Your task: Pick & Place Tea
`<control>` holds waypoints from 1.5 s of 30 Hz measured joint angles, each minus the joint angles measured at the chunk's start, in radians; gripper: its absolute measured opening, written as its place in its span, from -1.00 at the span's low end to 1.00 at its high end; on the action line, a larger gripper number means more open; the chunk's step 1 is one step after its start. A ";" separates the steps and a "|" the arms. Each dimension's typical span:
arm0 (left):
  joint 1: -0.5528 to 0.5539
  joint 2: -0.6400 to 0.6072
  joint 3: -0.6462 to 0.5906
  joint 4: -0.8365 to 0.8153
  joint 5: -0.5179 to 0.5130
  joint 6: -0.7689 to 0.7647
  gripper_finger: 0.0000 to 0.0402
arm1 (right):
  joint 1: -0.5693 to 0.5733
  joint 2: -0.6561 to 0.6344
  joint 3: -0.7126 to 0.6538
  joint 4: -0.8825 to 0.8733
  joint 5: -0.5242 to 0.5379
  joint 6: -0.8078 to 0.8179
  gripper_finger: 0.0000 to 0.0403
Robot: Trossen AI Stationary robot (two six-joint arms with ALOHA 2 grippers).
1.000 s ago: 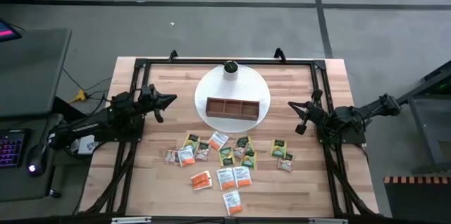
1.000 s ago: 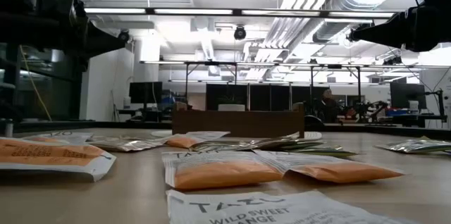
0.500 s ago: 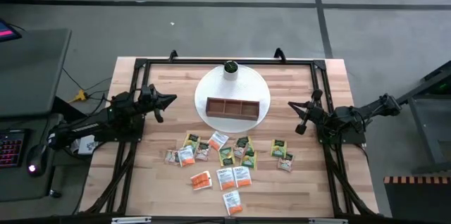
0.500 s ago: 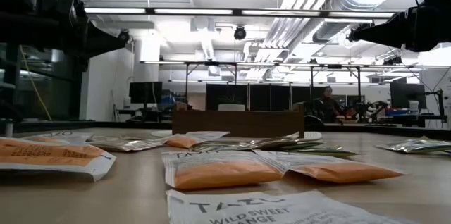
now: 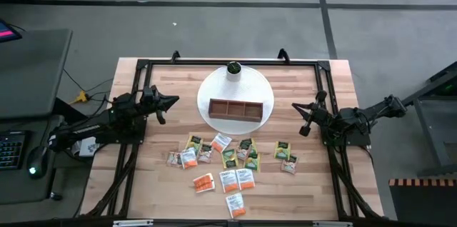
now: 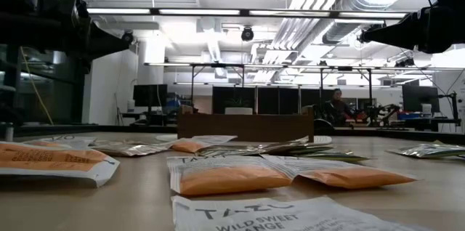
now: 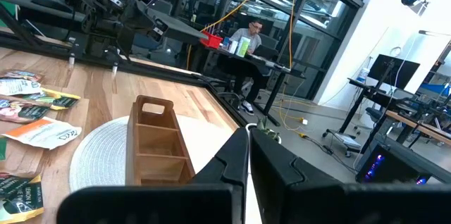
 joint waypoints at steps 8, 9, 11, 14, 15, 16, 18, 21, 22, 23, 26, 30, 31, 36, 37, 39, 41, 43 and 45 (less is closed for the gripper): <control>0.000 0.000 0.000 0.000 0.000 0.000 -1.00 | 0.000 0.000 0.000 0.000 0.000 0.000 -0.94; 0.000 0.000 0.000 0.000 0.000 0.000 -1.00 | 0.000 0.000 0.000 0.000 0.000 0.000 -0.94; 0.000 0.000 0.000 0.000 -0.002 0.000 -1.00 | 0.000 0.000 0.000 0.000 0.000 0.000 -0.94; 0.000 0.000 0.004 0.000 -0.039 -0.008 -1.00 | 0.000 0.000 0.000 0.000 0.000 0.000 -0.94; 0.000 0.000 0.007 0.000 -0.046 -0.016 -1.00 | 0.000 0.000 0.000 0.000 0.000 0.000 -0.94; 0.000 0.000 0.010 0.001 -0.051 -0.020 -1.00 | 0.000 0.000 0.000 0.000 0.000 0.000 -0.94; 0.000 0.000 0.015 0.001 -0.058 -0.022 -1.00 | 0.000 0.000 0.000 0.000 0.000 0.000 -0.94; 0.000 0.000 0.018 -0.001 -0.059 -0.018 -1.00 | 0.000 0.000 0.000 0.000 0.000 0.000 -0.94; 0.000 0.000 0.018 -0.001 -0.057 -0.022 -1.00 | 0.000 0.000 0.000 0.000 0.000 0.000 -0.94; 0.000 0.000 0.019 -0.001 -0.043 -0.026 -1.00 | 0.000 0.000 0.000 0.000 0.000 0.000 -0.94; 0.000 0.000 0.020 0.027 0.065 -0.013 -1.00 | 0.000 0.000 0.000 0.000 0.000 0.000 -0.94; 0.000 0.000 0.023 0.057 0.145 0.050 -1.00 | 0.000 0.000 0.000 0.000 0.000 0.000 -0.94; 0.000 0.000 0.023 0.053 0.145 0.043 -1.00 | 0.000 0.000 0.000 0.000 0.000 0.000 -0.94; 0.000 0.000 0.062 0.032 0.127 -0.021 -1.00 | 0.000 0.000 0.000 0.000 0.000 0.000 -0.94; 0.000 0.000 0.069 0.022 0.119 -0.010 -1.00 | 0.000 0.000 0.000 0.000 0.000 0.000 -0.94; 0.000 0.002 0.083 -0.014 0.098 0.005 -1.00 | 0.000 0.000 0.000 0.000 0.000 0.000 -0.94; 0.000 0.002 0.110 -0.046 0.073 0.002 -1.00 | 0.000 0.000 0.000 0.000 0.000 0.000 -0.94; 0.000 0.014 0.151 -0.095 0.056 0.001 -1.00 | 0.000 0.000 0.000 0.000 0.000 0.000 -0.94; 0.000 0.040 0.196 -0.194 0.048 0.001 -0.99 | 0.000 0.000 0.000 0.000 0.000 0.000 -0.94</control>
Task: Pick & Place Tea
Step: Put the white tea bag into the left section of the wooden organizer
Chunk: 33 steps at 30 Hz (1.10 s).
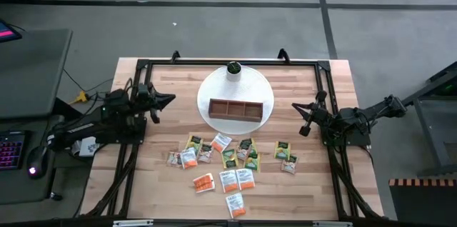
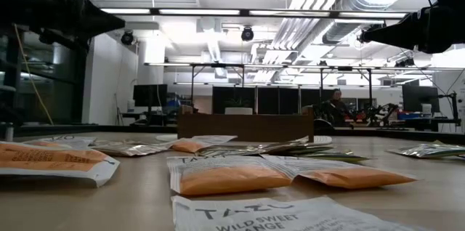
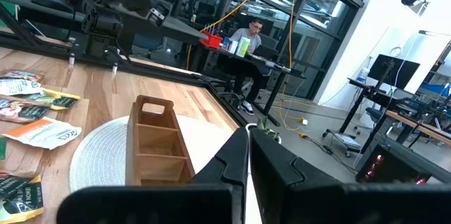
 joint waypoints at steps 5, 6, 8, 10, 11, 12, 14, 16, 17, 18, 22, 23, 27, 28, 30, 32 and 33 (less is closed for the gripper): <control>0.000 0.119 0.149 -0.208 0.095 -0.001 -0.86 | 0.000 0.000 0.000 0.000 0.000 0.000 -0.94; 0.000 0.146 0.180 -0.256 0.119 -0.001 -0.81 | 0.000 0.000 0.000 0.000 0.000 0.000 -0.94; 0.000 0.209 0.233 -0.329 0.154 -0.011 -0.71 | 0.000 0.000 0.000 0.000 0.000 0.000 -0.94; 0.000 0.266 0.274 -0.372 0.185 -0.048 -0.59 | 0.000 0.000 0.000 0.000 0.000 0.000 -0.94; 0.000 0.292 0.287 -0.394 0.198 -0.080 -0.52 | 0.000 0.000 0.000 0.000 0.000 0.000 -0.94; 0.000 0.318 0.297 -0.409 0.214 -0.126 -0.46 | 0.000 0.000 0.000 0.000 0.000 0.000 -0.94; 0.000 0.360 0.306 -0.406 0.268 -0.250 -0.32 | 0.000 0.000 0.000 0.000 0.000 0.000 -0.94; 0.000 0.402 0.306 -0.417 0.358 -0.371 -0.21 | 0.000 0.000 0.000 0.000 0.000 0.000 -0.94; 0.000 0.423 0.306 -0.428 0.413 -0.406 -0.15 | 0.000 0.000 0.000 0.000 0.000 0.000 -0.94; 0.000 0.442 0.306 -0.445 0.461 -0.426 -0.10 | 0.000 0.000 0.000 0.000 0.000 0.000 -0.94; -0.003 0.526 0.306 -0.553 0.562 -0.407 0.03 | 0.000 0.000 0.000 0.000 0.000 0.000 -0.94; -0.009 0.549 0.306 -0.574 0.563 -0.389 0.06 | 0.000 0.000 0.000 0.000 0.000 0.000 -0.94; -0.066 0.667 0.306 -0.569 0.514 -0.364 0.15 | 0.000 0.000 0.000 0.000 0.000 0.000 -0.94; -0.085 0.696 0.306 -0.560 0.502 -0.367 0.18 | 0.000 0.000 0.000 0.000 0.000 0.000 -0.94; -0.127 0.759 0.306 -0.524 0.491 -0.379 0.23 | 0.000 0.000 0.000 0.000 0.000 0.000 -0.94; -0.165 0.831 0.306 -0.481 0.487 -0.393 0.28 | 0.000 0.000 0.000 0.000 0.000 0.000 -0.94; -0.179 0.864 0.306 -0.461 0.488 -0.394 0.31 | 0.000 0.000 0.000 0.000 0.000 0.000 -0.94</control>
